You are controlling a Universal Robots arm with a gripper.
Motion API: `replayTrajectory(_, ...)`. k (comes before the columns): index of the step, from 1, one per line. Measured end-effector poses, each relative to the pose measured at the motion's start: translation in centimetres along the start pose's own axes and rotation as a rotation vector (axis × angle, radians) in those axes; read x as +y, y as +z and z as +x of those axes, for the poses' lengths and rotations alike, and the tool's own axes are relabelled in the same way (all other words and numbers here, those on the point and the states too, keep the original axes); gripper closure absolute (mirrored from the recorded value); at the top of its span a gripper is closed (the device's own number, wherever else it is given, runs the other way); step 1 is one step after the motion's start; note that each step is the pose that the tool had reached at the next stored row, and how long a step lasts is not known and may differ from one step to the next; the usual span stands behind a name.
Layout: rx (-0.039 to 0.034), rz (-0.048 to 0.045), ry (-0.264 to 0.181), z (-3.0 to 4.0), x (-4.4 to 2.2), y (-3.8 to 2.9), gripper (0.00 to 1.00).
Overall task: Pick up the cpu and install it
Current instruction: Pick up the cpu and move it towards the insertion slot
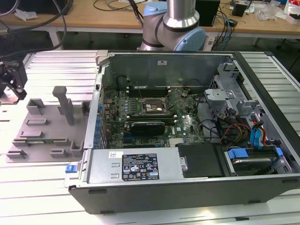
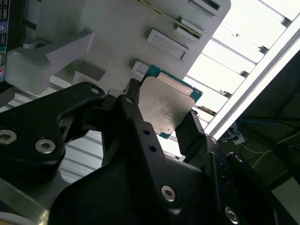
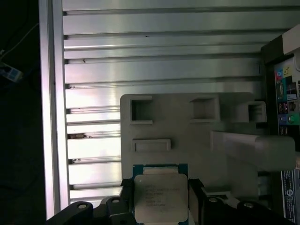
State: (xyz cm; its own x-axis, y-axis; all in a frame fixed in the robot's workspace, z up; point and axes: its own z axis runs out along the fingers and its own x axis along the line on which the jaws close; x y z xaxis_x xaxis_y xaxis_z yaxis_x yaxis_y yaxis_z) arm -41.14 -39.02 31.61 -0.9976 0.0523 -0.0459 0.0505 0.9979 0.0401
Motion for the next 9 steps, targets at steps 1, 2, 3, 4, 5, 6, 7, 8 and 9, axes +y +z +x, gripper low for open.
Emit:
replayTrajectory(1,0.0000,0.0000,0.000,-0.01,0.01,-0.13,0.45)
replayTrajectory(2,-0.0001,0.0000,0.000,-0.01,0.01,-0.23,0.45)
replayTrajectory(3,-0.0001,0.0000,0.000,-0.02,0.01,-0.32,0.45)
replayTrajectory(4,0.0000,0.0000,0.000,-0.02,0.02,-0.45,0.45)
replayTrajectory(5,0.0000,0.0000,0.000,-0.03,0.04,-0.69,0.45)
replayTrajectory(6,0.0000,0.0000,0.000,-0.04,0.05,-0.91,0.45)
replayTrajectory(7,-0.0001,0.0000,0.000,-0.05,0.07,-1.15,0.45)
replayTrajectory(8,0.0000,0.0000,0.000,-0.06,0.08,-1.40,0.45)
replayTrajectory(9,-0.0001,-0.0001,0.000,-0.08,0.11,-1.68,0.45)
